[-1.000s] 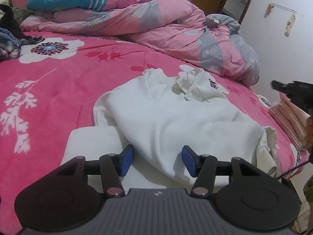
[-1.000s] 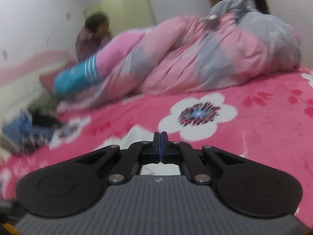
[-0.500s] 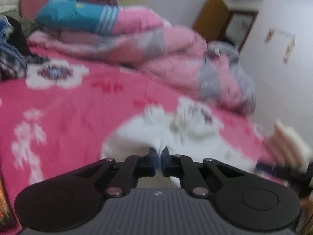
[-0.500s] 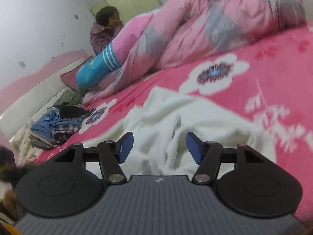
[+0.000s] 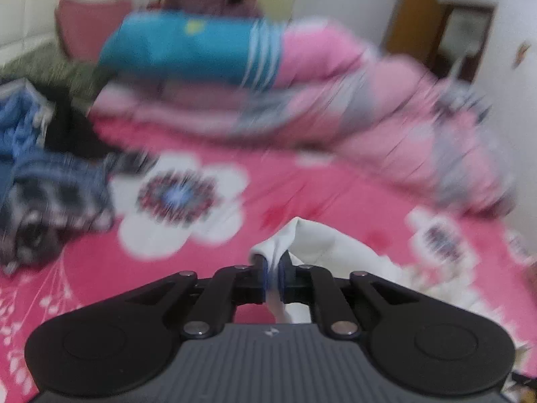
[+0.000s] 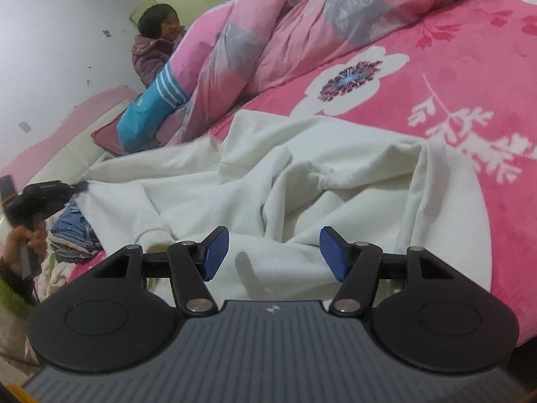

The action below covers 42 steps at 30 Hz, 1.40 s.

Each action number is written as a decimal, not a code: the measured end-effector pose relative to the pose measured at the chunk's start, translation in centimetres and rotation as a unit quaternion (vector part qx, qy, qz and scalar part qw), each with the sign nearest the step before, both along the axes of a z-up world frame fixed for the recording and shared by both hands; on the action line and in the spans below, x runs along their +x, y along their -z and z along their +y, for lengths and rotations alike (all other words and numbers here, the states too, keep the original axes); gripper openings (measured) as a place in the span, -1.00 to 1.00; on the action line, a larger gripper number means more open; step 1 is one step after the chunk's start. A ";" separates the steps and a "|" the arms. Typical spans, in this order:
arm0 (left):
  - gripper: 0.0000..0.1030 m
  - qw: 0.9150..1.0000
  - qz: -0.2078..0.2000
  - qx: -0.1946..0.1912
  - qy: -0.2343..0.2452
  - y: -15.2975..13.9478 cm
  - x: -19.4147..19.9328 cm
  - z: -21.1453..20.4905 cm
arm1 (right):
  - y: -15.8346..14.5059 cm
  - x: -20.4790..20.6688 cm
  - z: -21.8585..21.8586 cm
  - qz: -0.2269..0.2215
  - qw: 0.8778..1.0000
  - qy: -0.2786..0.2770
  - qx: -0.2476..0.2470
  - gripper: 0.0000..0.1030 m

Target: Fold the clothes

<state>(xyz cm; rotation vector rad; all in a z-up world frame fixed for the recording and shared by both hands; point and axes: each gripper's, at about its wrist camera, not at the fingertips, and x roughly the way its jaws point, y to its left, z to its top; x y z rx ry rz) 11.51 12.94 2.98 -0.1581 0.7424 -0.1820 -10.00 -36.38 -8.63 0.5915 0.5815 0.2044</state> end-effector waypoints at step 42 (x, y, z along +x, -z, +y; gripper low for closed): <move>-0.76 0.982 -0.157 0.106 -0.013 1.5 -9.1 -5.2 | -1.6 -0.6 4.2 -0.003 0.999 0.011 -0.030 0.28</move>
